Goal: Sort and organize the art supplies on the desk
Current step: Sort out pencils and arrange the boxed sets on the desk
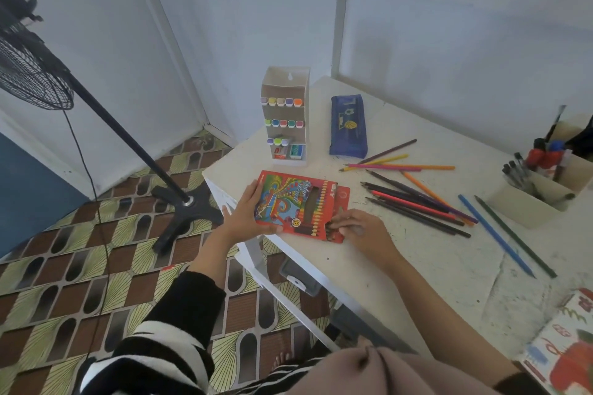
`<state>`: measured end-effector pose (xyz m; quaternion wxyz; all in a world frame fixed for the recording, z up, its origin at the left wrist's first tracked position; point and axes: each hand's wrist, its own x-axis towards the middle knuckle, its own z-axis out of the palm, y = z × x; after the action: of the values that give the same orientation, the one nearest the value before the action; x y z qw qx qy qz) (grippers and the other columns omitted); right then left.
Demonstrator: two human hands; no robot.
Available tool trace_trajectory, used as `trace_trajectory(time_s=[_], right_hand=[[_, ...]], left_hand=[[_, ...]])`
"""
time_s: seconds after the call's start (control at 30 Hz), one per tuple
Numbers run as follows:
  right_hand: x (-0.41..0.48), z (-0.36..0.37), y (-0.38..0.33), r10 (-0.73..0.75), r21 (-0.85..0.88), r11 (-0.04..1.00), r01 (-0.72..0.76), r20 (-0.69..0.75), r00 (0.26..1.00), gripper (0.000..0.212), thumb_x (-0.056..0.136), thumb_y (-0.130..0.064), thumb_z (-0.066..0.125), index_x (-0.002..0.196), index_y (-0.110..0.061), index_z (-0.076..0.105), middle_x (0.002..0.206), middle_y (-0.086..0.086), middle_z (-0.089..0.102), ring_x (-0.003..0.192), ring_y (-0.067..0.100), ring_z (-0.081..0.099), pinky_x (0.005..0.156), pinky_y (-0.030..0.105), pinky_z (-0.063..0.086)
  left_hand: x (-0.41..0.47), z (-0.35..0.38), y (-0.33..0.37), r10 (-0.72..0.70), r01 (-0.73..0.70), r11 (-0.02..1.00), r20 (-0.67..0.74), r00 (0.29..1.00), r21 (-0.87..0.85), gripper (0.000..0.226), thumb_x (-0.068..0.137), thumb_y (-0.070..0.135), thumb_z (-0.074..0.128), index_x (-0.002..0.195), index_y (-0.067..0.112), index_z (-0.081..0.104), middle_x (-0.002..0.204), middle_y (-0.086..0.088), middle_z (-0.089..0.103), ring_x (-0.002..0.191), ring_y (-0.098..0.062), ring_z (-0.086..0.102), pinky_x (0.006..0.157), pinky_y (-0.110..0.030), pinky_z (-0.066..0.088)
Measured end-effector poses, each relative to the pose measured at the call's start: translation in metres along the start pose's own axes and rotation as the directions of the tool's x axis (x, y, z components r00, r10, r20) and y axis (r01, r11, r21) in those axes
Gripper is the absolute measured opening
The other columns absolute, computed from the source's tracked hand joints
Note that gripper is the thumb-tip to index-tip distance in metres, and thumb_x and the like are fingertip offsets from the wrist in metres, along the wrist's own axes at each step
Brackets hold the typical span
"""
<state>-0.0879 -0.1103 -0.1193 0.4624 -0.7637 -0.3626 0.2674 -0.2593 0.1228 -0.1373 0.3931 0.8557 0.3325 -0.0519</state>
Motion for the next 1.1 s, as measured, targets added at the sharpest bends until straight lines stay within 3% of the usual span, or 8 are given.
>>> trace_trajectory(time_s=[0.13,0.33,0.43,0.53,0.63,0.8,0.93,1.1], right_hand=[[-0.008,-0.031,0.003,-0.018,-0.015,1.0,0.015,-0.16,0.987,0.032,0.086,0.004,0.057,0.092,-0.025,0.068,0.09,-0.021,0.069,0.087,-0.007,0.061,0.074,0.01,0.045],[-0.034,-0.11,0.029,0.009,-0.197,0.974,-0.114,-0.467,0.884,0.024,0.087,0.008,0.052,0.099,-0.005,0.069,0.095,0.006,0.066,0.085,0.016,0.058,0.071,0.004,0.041],[-0.048,-0.147,0.057,-0.047,-0.402,0.886,-0.232,-0.575,0.817,0.022,0.085,0.011,0.053,0.098,0.002,0.069,0.096,0.02,0.066,0.087,0.031,0.056,0.076,0.03,0.043],[-0.057,-0.167,0.078,-0.028,-0.482,0.799,-0.36,-0.627,0.778,0.028,0.084,0.013,0.051,0.106,0.005,0.066,0.104,0.026,0.062,0.098,0.042,0.052,0.084,0.044,0.044],[-0.061,-0.173,0.082,-0.001,-0.458,0.789,-0.409,-0.667,0.745,0.028,0.085,0.012,0.05,0.109,0.007,0.064,0.107,0.027,0.059,0.101,0.042,0.051,0.087,0.044,0.044],[-0.057,-0.175,0.093,0.07,-0.425,0.748,-0.509,-0.713,0.698,0.028,0.089,0.003,0.051,0.114,0.01,0.06,0.114,0.029,0.053,0.103,0.043,0.05,0.089,0.045,0.043],[-0.052,-0.177,0.087,0.184,-0.329,0.717,-0.614,-0.761,0.622,0.025,0.092,-0.005,0.052,0.113,0.005,0.062,0.111,0.025,0.054,0.098,0.041,0.053,0.083,0.043,0.046],[-0.055,-0.178,0.076,0.145,-0.434,0.625,-0.649,-0.753,0.643,0.018,0.091,-0.009,0.054,0.103,-0.002,0.066,0.098,0.019,0.06,0.09,0.036,0.055,0.068,0.037,0.044]], left_hand=[[0.0,0.001,0.0,-0.005,0.005,1.0,0.015,1.0,0.014,0.136,0.037,0.095,0.053,0.143,0.047,-0.018,0.152,0.026,-0.02,0.146,-0.014,-0.004,0.117,-0.056,0.01],[0.001,0.002,-0.005,0.008,-0.008,1.0,0.001,1.0,0.007,0.131,0.036,0.096,0.053,0.137,0.054,-0.019,0.149,0.032,-0.019,0.146,-0.014,-0.002,0.116,-0.056,0.016],[-0.001,0.001,0.006,-0.004,0.005,0.999,-0.011,1.0,0.038,0.136,0.042,0.091,0.057,0.146,0.041,-0.015,0.152,0.024,-0.02,0.146,-0.014,-0.004,0.117,-0.053,0.014],[-0.001,0.004,0.014,0.005,-0.003,0.999,-0.026,1.0,0.05,0.123,0.067,0.06,0.074,0.151,0.027,-0.01,0.157,0.01,-0.019,0.147,-0.015,-0.007,0.119,-0.047,0.014],[-0.002,0.007,0.02,-0.019,0.021,0.998,-0.042,0.999,0.054,0.124,0.062,0.059,0.073,0.151,0.026,-0.007,0.158,0.009,-0.017,0.147,-0.015,-0.01,0.119,-0.051,0.01],[-0.005,0.017,0.035,-0.045,0.058,0.978,-0.066,0.997,0.203,0.117,0.061,0.064,0.055,0.151,0.026,-0.011,0.157,0.007,-0.02,0.145,-0.016,-0.018,0.11,-0.061,-0.015],[-0.008,0.021,0.043,-0.07,0.09,0.958,-0.082,0.994,0.274,0.104,0.084,0.051,0.063,0.151,0.025,-0.012,0.157,0.006,-0.021,0.145,-0.016,-0.017,0.108,-0.061,-0.015],[-0.008,0.021,0.049,-0.102,0.125,0.948,-0.092,0.99,0.293,0.103,0.084,0.049,0.063,0.151,0.025,-0.012,0.158,0.005,-0.021,0.145,-0.017,-0.017,0.108,-0.062,-0.015]])
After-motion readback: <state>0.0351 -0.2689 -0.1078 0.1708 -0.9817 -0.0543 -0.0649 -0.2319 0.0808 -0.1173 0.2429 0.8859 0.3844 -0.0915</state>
